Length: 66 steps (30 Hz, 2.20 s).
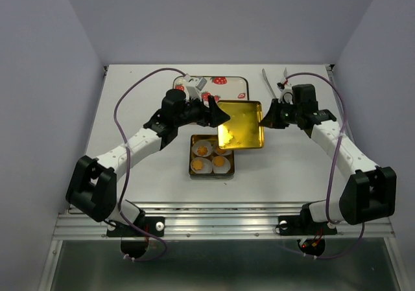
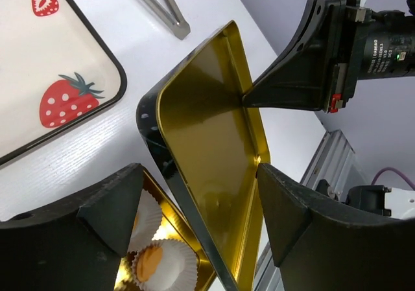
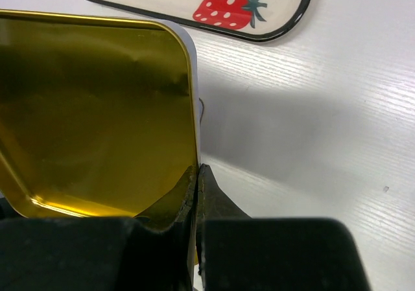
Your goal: Pack the cookies
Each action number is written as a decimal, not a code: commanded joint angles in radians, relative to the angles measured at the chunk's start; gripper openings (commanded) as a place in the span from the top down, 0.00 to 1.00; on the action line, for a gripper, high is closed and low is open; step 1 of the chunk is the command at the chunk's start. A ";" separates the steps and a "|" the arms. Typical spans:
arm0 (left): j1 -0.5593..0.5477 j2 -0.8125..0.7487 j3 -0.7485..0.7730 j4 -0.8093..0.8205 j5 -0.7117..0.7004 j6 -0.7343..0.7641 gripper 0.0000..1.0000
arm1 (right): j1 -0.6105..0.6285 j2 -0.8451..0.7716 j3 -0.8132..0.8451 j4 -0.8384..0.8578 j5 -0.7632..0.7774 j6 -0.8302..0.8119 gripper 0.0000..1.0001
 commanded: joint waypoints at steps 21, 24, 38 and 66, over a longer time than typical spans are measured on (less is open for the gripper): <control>0.000 0.031 0.015 0.131 0.006 -0.223 0.99 | 0.009 -0.037 0.002 0.141 -0.093 -0.045 0.75; 0.007 0.022 0.021 0.126 -0.001 -0.247 1.00 | 0.009 -0.050 0.028 0.144 -0.061 -0.065 0.52; 0.111 0.003 0.132 -0.104 0.036 -0.402 1.00 | 0.139 -0.143 0.214 0.120 -0.116 -0.935 0.00; 0.159 -0.043 0.056 -0.197 0.002 -0.635 1.00 | 0.601 0.005 -0.064 0.504 0.350 -1.346 0.17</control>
